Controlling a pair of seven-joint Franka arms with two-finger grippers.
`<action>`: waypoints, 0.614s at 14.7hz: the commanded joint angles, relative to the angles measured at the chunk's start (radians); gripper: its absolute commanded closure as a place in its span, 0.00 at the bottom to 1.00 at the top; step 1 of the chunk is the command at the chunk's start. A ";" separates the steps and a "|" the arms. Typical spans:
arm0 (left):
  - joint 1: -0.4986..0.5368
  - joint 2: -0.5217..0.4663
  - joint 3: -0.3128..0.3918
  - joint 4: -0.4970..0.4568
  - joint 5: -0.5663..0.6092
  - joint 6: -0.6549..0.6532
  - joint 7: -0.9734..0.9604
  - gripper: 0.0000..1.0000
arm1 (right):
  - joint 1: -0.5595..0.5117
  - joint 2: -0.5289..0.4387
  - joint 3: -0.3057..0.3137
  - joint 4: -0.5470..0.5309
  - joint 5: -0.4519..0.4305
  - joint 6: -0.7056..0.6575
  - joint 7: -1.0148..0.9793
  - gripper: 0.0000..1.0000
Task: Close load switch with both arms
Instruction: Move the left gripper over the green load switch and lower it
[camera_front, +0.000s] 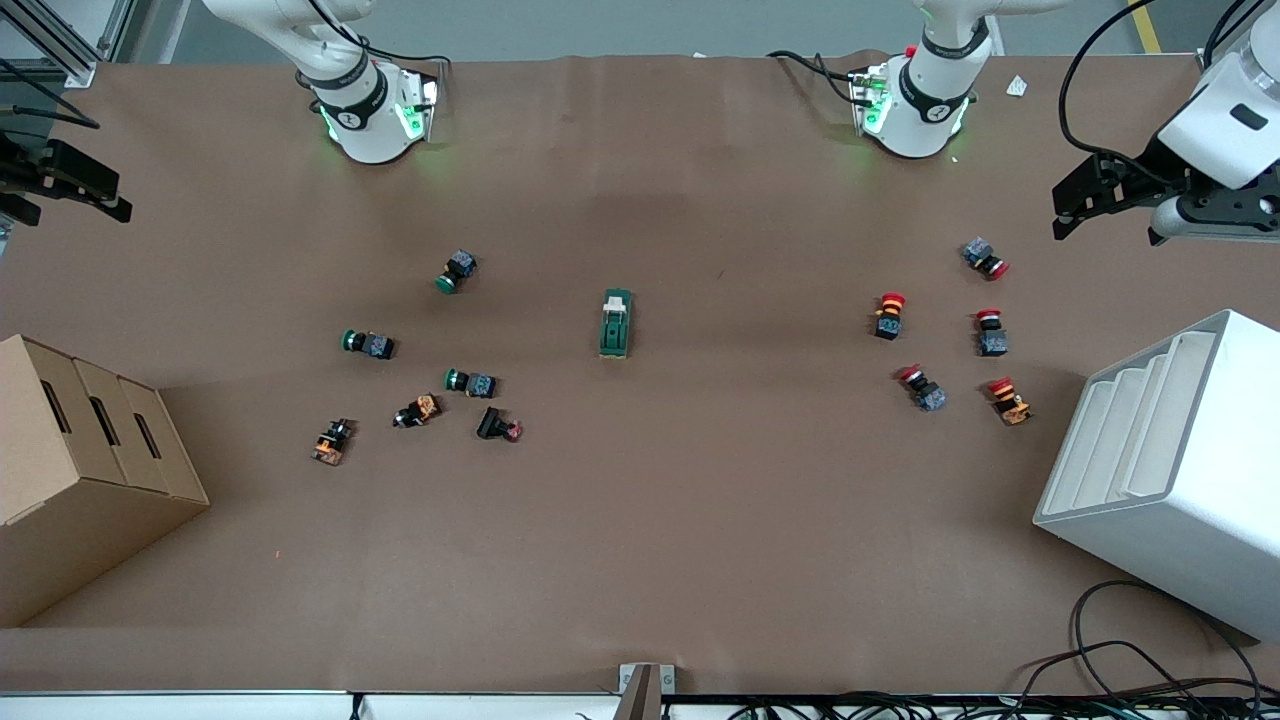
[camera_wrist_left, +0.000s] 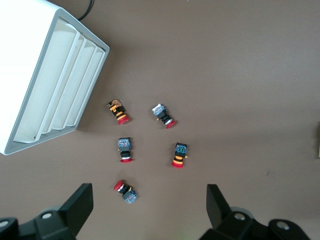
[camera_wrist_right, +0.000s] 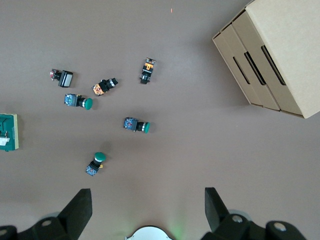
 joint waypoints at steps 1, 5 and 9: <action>-0.014 0.028 -0.009 0.040 -0.015 -0.024 0.000 0.00 | 0.014 -0.020 -0.006 -0.019 -0.024 0.002 -0.019 0.00; -0.048 0.118 -0.092 0.105 0.011 -0.018 -0.029 0.00 | 0.009 -0.020 -0.008 -0.021 -0.024 0.002 -0.018 0.00; -0.107 0.204 -0.192 0.113 0.024 0.059 -0.231 0.00 | 0.008 -0.020 -0.006 -0.021 -0.021 0.006 -0.016 0.00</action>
